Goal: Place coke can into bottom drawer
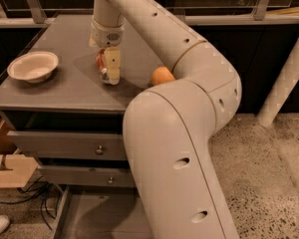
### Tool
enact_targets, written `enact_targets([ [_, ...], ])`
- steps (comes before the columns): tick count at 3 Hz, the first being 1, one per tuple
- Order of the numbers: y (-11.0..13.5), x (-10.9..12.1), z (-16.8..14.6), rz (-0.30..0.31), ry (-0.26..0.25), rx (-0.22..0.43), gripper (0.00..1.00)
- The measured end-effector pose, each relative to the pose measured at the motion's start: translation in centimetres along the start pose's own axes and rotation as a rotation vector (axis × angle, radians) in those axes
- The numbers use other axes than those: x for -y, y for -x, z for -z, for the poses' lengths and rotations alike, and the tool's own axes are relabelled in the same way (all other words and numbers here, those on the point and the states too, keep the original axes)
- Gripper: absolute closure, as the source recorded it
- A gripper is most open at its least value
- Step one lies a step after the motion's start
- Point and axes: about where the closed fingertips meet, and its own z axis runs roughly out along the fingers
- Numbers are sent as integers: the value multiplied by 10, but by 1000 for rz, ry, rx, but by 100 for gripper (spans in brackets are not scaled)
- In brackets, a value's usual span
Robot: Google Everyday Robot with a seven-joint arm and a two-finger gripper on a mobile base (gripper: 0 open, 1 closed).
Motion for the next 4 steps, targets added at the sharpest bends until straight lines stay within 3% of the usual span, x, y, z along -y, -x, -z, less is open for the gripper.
enact_targets([
  [1,0,1,-1,-1,-2,4,0],
  [2,0,1,-1,-1,-2,4,17],
  [4,0,1,-1,-1,-2,4,64],
])
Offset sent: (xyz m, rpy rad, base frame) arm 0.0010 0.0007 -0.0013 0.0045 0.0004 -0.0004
